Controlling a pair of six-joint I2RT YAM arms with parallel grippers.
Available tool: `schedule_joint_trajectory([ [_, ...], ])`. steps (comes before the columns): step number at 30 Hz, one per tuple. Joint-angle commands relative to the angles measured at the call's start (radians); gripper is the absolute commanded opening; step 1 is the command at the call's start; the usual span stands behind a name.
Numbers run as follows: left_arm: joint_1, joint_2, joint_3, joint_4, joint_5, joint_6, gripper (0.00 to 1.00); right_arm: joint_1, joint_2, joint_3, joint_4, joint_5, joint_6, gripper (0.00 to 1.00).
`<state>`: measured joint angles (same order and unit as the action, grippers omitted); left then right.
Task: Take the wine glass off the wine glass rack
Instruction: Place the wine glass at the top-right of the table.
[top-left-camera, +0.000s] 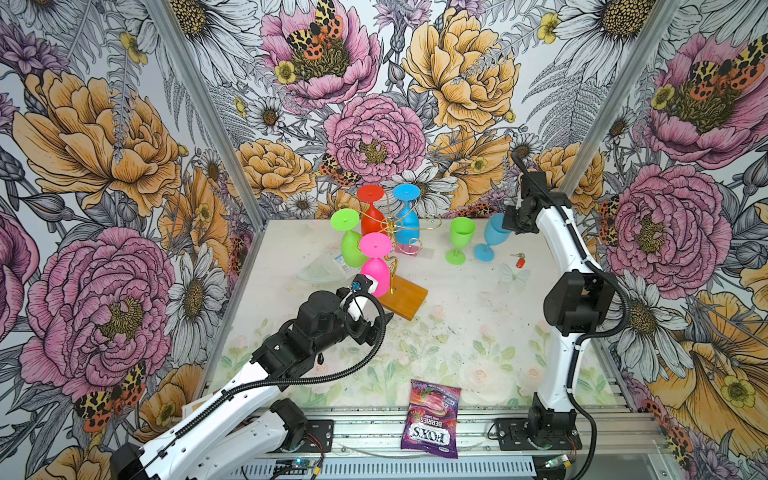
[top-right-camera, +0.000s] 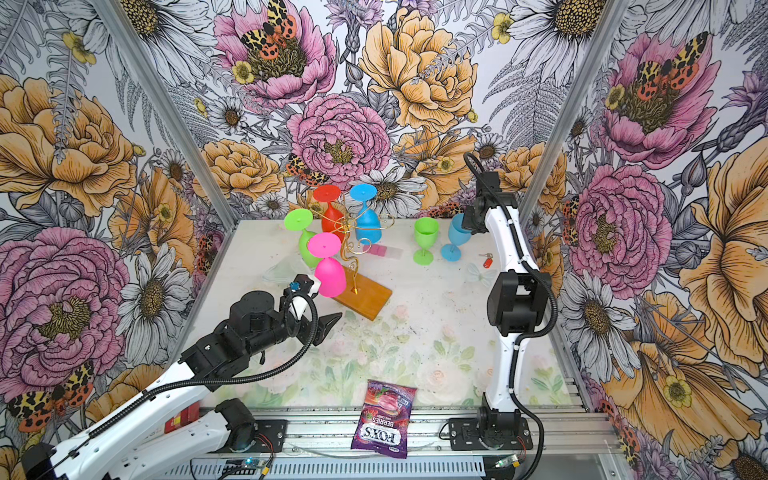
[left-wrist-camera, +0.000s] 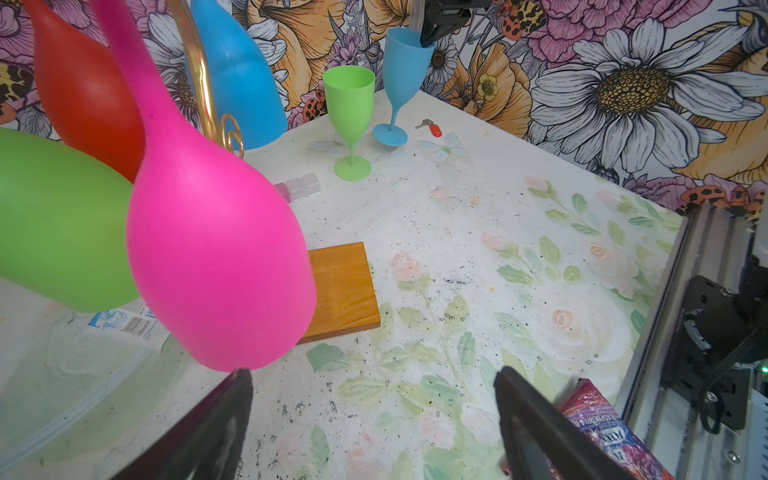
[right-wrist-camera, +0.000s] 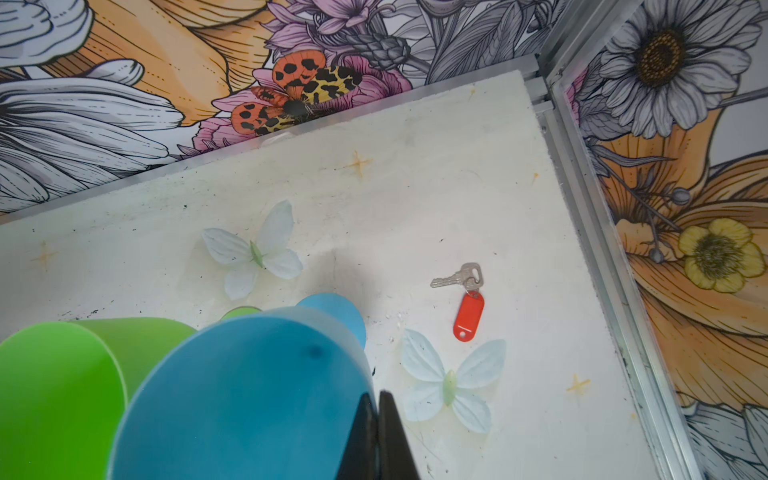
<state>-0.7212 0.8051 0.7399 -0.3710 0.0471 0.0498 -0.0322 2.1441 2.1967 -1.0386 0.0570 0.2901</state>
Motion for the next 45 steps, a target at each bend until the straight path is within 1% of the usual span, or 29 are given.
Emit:
schedule_joint_trajectory([
  [1,0.012,-0.014,0.015,-0.007,0.033,-0.014,0.92,-0.001,0.019,0.051,0.013,-0.024,0.008,0.0],
  [28,0.02,-0.012,0.027,-0.021,0.06,-0.001,0.93,0.032,0.087,0.062,0.015,0.019,-0.002,0.0],
  [40,0.022,-0.014,0.028,-0.03,0.071,-0.005,0.93,0.033,0.08,0.062,0.014,0.022,-0.004,0.15],
  [45,0.022,-0.011,0.029,-0.032,0.078,-0.004,0.93,0.034,0.076,0.062,0.014,0.025,-0.008,0.19],
])
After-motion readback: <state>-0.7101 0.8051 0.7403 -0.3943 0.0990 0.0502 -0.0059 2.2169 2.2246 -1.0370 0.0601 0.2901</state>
